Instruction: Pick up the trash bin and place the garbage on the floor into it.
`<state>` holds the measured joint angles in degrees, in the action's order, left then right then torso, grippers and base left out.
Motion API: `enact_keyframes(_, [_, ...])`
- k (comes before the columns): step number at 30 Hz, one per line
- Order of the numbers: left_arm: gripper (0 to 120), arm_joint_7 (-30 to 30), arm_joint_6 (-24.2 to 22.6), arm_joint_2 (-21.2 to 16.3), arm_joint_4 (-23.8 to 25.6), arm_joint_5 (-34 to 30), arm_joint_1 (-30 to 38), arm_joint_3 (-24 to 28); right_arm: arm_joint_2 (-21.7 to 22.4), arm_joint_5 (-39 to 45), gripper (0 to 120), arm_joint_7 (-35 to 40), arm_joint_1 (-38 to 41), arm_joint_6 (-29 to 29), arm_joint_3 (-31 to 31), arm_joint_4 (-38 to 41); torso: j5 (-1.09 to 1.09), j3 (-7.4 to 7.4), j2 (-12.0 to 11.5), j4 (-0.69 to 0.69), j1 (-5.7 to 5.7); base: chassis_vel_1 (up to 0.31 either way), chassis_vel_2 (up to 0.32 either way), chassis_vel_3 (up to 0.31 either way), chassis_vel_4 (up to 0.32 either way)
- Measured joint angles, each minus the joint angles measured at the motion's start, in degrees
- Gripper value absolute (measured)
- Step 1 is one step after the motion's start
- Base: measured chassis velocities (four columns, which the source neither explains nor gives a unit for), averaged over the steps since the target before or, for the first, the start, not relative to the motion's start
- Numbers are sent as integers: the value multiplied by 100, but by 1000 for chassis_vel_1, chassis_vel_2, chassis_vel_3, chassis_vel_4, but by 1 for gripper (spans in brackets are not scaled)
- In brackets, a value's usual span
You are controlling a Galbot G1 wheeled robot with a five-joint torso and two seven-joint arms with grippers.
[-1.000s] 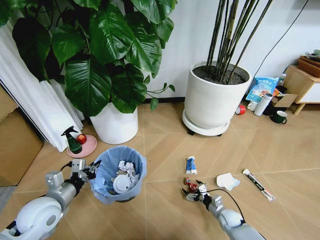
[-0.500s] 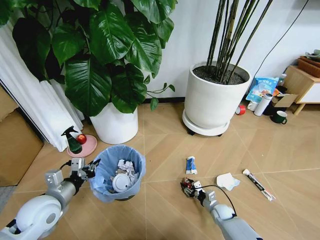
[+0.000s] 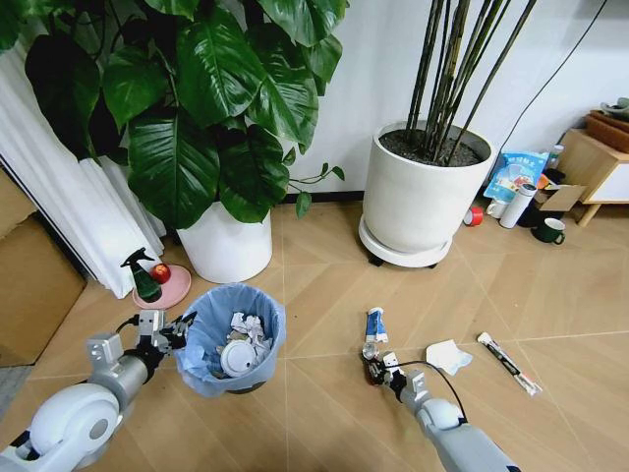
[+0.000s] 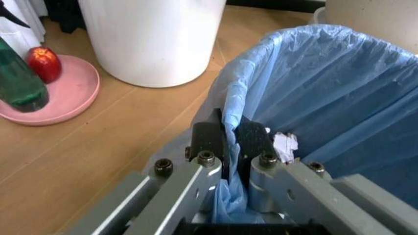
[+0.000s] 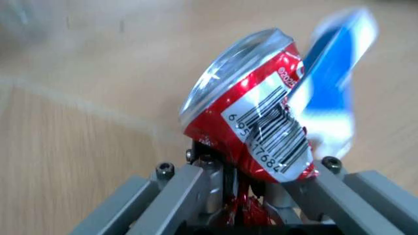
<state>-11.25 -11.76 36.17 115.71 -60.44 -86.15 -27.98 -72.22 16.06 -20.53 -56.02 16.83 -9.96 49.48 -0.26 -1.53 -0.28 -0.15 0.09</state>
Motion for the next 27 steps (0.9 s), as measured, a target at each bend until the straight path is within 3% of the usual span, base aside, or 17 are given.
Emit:
enact_keyframes(6, [0,22,7,-6,1,17,-56,-28,644,510,5,-19,-340,-78,-69,1329,1,0,0,-1,0,0,0,0,0])
enact_keyframes(8, [0,26,9,-15,11,29,-81,-29,1073,800,5,-117,-448,-83,-110,2152,-2,1,0,-1,0,0,0,0,0])
enact_keyframes(14, [0,41,14,-51,17,32,-97,-14,1430,1632,5,-552,-310,118,195,3034,-1,1,0,0,0,0,0,0,0])
enact_keyframes(18, [0,63,15,-72,34,59,-120,31,1525,2334,5,-1017,41,287,645,3397,0,1,0,2,0,0,0,0,0])
enact_keyframes(21, [0,72,16,-115,33,75,-86,124,1571,3052,5,-1438,723,439,1505,3675,0,0,0,1,0,0,0,0,0])
enact_keyframes(22, [0,72,16,-115,33,75,-86,124,1571,3052,5,-1438,723,439,1505,3675,0,0,0,1,0,0,0,0,0])
enact_keyframes(26, [0,69,17,-163,32,55,39,243,1417,3410,5,-1595,1860,533,2712,3634,-3,0,0,3,0,0,0,0,0])
enact_keyframes(27, [0,69,17,-163,32,55,39,243,1417,3410,5,-1595,1860,533,2712,3634,-3,0,0,3,0,0,0,0,0])
